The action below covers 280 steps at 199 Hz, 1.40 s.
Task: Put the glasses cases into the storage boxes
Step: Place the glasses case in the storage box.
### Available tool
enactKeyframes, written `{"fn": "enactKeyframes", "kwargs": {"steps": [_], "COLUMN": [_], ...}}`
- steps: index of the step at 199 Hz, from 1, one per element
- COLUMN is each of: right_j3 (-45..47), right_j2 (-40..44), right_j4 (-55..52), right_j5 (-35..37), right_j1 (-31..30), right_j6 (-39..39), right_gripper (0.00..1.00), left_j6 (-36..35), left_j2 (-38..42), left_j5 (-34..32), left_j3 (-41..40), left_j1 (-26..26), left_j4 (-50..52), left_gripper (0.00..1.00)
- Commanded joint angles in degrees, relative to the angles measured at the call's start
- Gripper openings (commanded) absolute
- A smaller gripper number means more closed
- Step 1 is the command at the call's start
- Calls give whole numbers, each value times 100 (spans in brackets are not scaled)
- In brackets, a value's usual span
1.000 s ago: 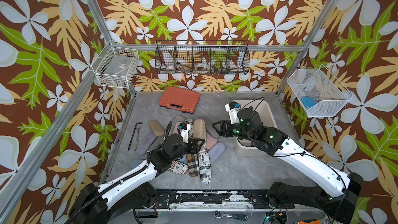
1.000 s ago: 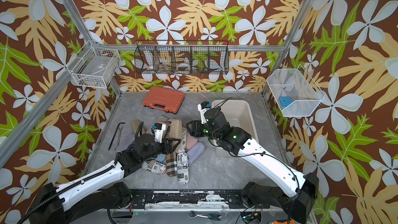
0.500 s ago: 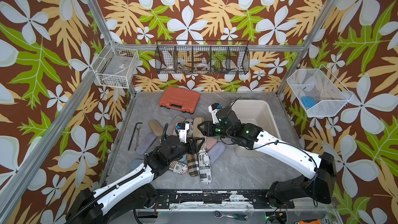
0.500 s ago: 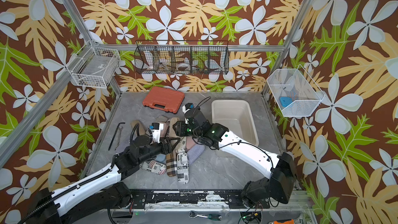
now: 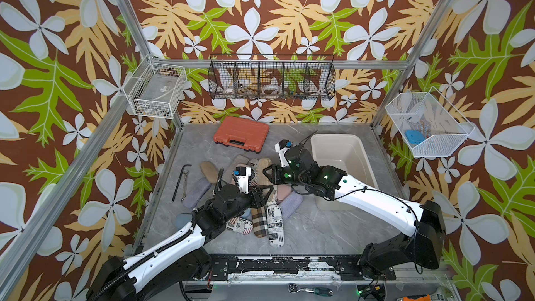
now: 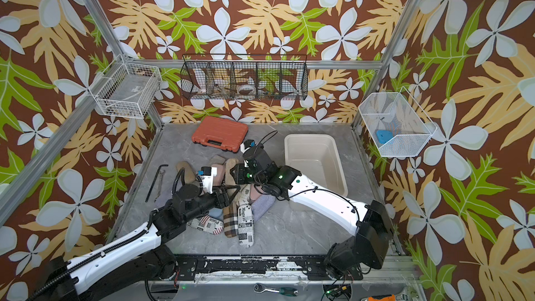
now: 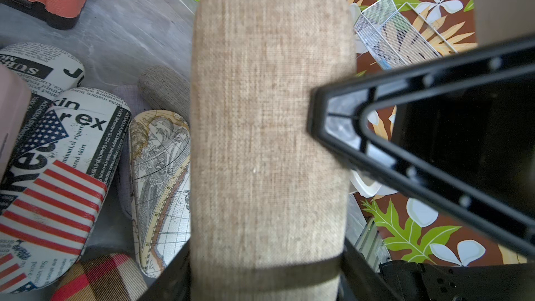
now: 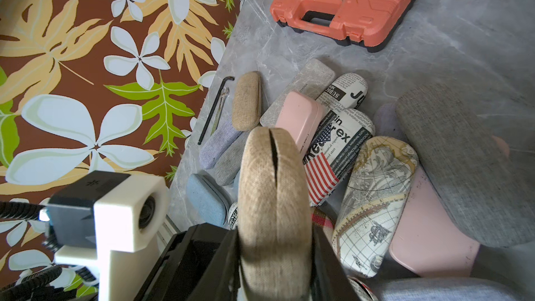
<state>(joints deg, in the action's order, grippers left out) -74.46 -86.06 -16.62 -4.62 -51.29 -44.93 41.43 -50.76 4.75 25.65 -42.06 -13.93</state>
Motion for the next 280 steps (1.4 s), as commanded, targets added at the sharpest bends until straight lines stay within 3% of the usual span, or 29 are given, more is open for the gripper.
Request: {"fn": "enactKeyframes", "kwargs": {"steps": [1, 41, 66, 107, 156, 167, 174, 181, 187, 190, 240, 280], "right_j3": [-101, -95, -38, -267, -464, -472, -477, -488, -498, -513, -1547, -2644], "right_j2": [-48, -60, -1, -212, -369, -354, -326, -281, -234, -216, -339, -257], "right_j4": [107, 43, 71, -91, -243, -231, -230, -204, -173, -166, -948, -2498], "right_j5": [-74, -71, -28, -184, -68, -64, -50, -28, -2, 24, 712, 1617], "right_j1": [-13, -13, -13, -51, -169, -186, -189, -193, -193, -189, -101, 932], "right_j6": [4, 52, 50, 171, 221, 226, 216, 210, 212, 208, 701, 1755], "right_gripper": [44, 47, 40, 50, 36, 31, 28, 27, 26, 26, 25, 23], "left_j6": [-38, -47, -13, 49, 14, 6, 14, 14, 18, 29, 765, 812], "left_j2": [57, 147, 249, 402, 411, 419, 434, 469, 528, 569, 1923, 2581], "left_j5": [23, -18, -71, -77, -28, -27, -41, -91, -166, -214, -1049, -1993], "left_j3": [-33, -82, -196, -359, -325, -332, -332, -332, -340, -348, -786, -690], "left_j1": [-4, 3, 5, -4, 5, 5, 4, 4, 5, 5, 5, 5], "left_j4": [-450, -450, -550, -795, -786, -786, -746, -670, -587, -536, 331, 1677], "left_gripper": [46, 47, 48, 49, 50, 55, 65, 77, 96, 99, 100, 100]}}
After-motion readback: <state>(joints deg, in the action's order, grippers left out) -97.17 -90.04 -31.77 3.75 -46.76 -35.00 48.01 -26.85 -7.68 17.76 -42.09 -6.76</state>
